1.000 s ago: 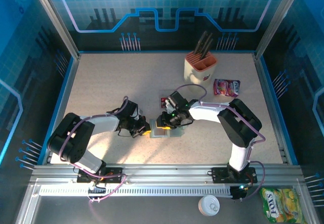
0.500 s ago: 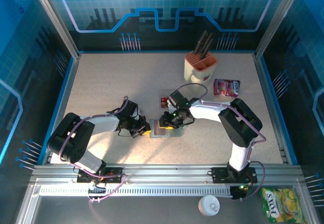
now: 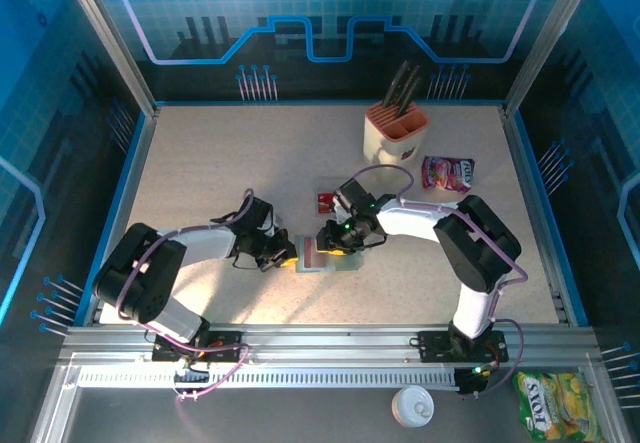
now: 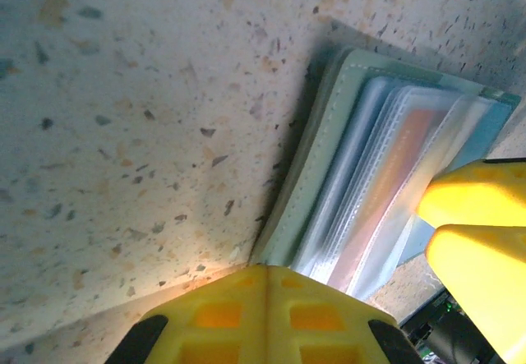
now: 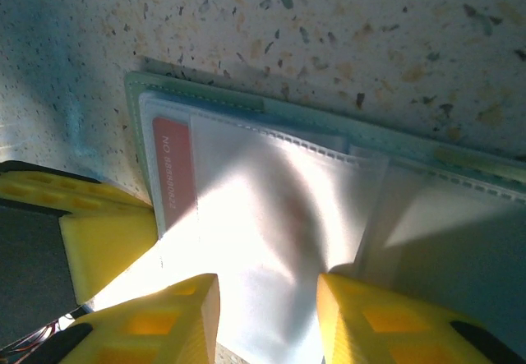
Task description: Take the credit cards out of the card holder
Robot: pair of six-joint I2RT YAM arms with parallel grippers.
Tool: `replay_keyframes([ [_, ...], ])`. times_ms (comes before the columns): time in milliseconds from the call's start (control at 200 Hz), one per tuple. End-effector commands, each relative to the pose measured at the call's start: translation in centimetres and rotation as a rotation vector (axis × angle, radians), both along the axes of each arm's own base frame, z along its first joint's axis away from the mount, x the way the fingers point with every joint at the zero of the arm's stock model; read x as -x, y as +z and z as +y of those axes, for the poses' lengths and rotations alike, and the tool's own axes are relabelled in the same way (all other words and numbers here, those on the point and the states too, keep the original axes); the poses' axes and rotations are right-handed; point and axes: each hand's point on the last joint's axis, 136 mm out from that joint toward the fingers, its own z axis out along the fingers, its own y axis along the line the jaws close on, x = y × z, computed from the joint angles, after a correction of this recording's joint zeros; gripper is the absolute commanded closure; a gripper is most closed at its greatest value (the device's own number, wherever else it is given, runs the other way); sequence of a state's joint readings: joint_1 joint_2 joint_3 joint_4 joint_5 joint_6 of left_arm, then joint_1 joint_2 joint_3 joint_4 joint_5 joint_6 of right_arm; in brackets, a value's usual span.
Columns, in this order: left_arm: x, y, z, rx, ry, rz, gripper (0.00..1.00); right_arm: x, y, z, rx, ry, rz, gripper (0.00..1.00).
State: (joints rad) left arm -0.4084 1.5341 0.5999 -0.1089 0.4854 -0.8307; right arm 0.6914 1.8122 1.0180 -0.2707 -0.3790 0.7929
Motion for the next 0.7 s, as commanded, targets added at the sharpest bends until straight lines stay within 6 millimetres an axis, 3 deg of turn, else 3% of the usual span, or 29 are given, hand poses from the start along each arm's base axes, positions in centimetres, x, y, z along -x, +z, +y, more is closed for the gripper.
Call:
replay_keyframes([
  [0, -0.6, 1.4, 0.1, -0.004, 0.002, -0.03, 0.94, 0.1, 0.4, -0.4, -0.019, -0.005, 0.002, 0.62],
  [395, -1.7, 3.5, -1.0, 0.061, 0.012, -0.055, 0.88, 0.0, 0.2, -0.7, -0.062, -0.014, 0.005, 0.63],
  [695, -2.0, 3.5, -2.4, 0.093, -0.005, -0.056, 0.77, -0.1, -0.1, -0.9, -0.078, -0.022, 0.014, 0.63],
])
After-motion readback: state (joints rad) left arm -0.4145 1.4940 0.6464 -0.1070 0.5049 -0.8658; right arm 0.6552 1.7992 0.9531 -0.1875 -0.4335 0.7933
